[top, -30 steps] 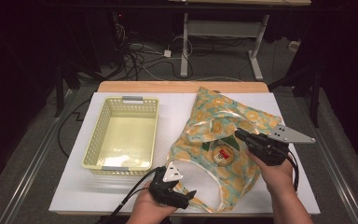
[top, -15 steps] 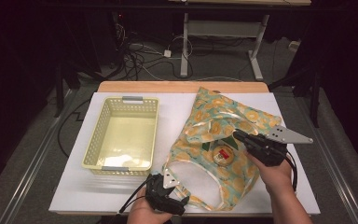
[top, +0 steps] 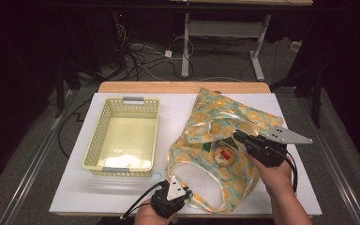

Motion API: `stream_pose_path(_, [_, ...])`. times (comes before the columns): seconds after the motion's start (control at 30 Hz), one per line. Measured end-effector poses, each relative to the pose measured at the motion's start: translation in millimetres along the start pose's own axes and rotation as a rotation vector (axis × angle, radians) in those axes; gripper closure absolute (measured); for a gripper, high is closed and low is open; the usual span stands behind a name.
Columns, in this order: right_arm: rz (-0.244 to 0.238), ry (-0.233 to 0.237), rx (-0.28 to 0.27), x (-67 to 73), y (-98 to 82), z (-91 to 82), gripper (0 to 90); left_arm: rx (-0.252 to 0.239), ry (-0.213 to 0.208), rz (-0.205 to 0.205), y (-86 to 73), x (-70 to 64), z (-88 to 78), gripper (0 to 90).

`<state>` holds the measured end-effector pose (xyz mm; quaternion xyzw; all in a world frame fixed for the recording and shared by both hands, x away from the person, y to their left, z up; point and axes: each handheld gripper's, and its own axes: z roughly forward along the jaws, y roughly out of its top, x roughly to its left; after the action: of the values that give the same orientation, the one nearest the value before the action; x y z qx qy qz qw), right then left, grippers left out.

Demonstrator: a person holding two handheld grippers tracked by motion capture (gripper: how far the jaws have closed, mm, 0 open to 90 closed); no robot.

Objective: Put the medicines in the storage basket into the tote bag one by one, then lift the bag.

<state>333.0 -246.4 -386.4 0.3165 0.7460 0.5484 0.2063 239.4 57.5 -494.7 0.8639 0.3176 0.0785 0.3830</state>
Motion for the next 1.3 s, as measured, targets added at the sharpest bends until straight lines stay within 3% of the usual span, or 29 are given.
stream_pose_path(0.1, [0.007,0.000,0.007,-1.0,-2.2,1.7,90.0,-0.004,-0.042,-0.040,-0.1,5.5,-1.1,88.0])
stream_pose_path(0.2, [0.001,0.000,0.007,-0.7,-2.6,2.5,90.0,0.000,-0.055,-0.038,0.2,7.8,-3.8,88.2])
stream_pose_path(0.27, [-0.002,0.001,0.005,-0.1,-2.5,2.0,90.0,-0.041,-0.074,-0.025,-0.6,9.5,-7.5,88.2])
stream_pose_path(0.37, [-0.006,-0.005,-0.008,0.1,-2.6,0.7,90.0,-0.082,-0.069,-0.022,0.7,12.9,-14.1,88.2])
stream_pose_path(0.63, [-0.009,-0.002,-0.010,2.4,-4.2,-0.2,90.0,-0.244,-0.030,-0.013,7.0,17.0,-31.9,88.2])
stream_pose_path(0.77, [-0.013,-0.011,-0.023,2.9,-1.8,-3.7,90.0,-0.302,0.010,0.005,12.9,17.3,-37.3,88.3])
stream_pose_path(1.1, [-0.007,-0.028,-0.059,1.2,3.8,-6.7,90.0,-0.489,0.088,0.004,47.6,25.8,-53.1,88.3])
stream_pose_path(1.23, [-0.011,-0.037,-0.071,2.6,4.0,-7.0,90.0,-0.585,0.101,0.008,70.4,26.6,-52.9,88.3])
stream_pose_path(1.3, [-0.014,-0.039,-0.077,4.0,5.6,-7.7,90.0,-0.623,0.111,0.030,83.4,25.3,-53.1,88.3])
